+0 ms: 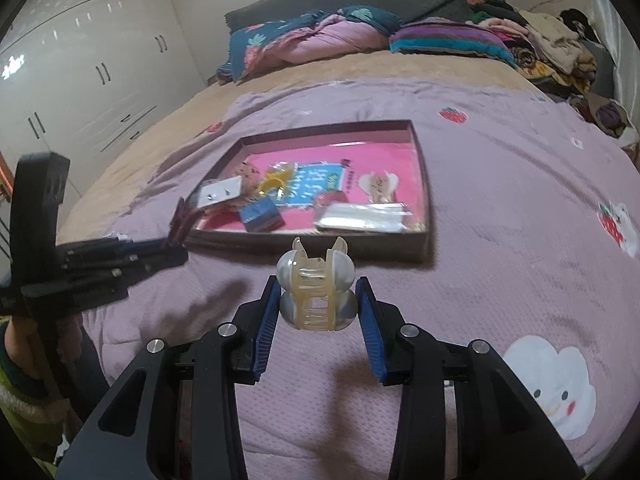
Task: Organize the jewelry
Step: 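Grasp the maroon hair clip with the left tool while the right tool grasps the clear claw clip, then carry the maroon clip and clear claw clip over the grey box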
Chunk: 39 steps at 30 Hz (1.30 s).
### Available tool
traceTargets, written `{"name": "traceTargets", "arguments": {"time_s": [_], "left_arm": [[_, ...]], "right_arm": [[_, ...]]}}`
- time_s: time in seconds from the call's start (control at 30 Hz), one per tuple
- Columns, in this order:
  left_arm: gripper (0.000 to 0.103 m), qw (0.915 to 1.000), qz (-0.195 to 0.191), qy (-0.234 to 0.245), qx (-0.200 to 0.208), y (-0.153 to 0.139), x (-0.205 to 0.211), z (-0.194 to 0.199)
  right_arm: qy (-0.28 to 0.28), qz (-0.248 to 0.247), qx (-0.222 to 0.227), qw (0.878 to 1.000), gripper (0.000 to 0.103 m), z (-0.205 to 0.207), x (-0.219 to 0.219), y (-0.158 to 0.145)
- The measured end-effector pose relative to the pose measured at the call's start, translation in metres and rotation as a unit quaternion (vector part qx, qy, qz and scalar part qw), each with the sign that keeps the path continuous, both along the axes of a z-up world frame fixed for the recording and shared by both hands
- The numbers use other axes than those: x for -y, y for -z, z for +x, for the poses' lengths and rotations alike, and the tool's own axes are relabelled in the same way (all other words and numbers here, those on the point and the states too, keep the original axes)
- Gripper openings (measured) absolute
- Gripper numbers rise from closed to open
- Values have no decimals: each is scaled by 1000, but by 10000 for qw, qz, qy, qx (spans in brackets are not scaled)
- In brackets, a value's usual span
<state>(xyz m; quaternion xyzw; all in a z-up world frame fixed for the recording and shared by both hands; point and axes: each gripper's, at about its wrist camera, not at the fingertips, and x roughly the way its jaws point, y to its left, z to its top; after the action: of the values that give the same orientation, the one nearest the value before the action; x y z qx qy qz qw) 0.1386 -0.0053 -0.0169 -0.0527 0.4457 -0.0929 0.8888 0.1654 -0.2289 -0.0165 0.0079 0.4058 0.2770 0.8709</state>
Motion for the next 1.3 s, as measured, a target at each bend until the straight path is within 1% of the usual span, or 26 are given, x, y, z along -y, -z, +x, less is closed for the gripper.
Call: {"name": "traceTargets", "arguments": {"time_s": [0.1,0.2,0.37,0.57,0.83,1.03,1.13,1.3], "left_arm": [[21,9999,-32,-94,118,-13,-12,2],[21,9997,-4,-190,168,-19,-19,4],[21,9991,-60,-330,267,-30,-33,10],[21,9986,-85,-396,340,-38,-38,20],[21,9982,-135,-409,406,-46,-36,38],[21,9983,-116,-392,422,-47,-31,52],[21,9984,-103,-405,382,-42,-29,60],[21,9988,-105,-447,195,-24,-27,77]], "right_arm": [[-95,-3,75,9999,37,0,-8,-7],[-169,-10,144,9998,37,3,-14,-14],[-234,9,266,9994,37,11,-23,-26],[-250,33,403,9989,37,23,-31,-40],[-147,77,577,9982,37,42,-30,-55],[-52,36,675,9977,37,58,-25,-62],[10,11,685,9976,37,66,-23,-62],[68,-109,565,9983,37,88,-24,-47]]}}
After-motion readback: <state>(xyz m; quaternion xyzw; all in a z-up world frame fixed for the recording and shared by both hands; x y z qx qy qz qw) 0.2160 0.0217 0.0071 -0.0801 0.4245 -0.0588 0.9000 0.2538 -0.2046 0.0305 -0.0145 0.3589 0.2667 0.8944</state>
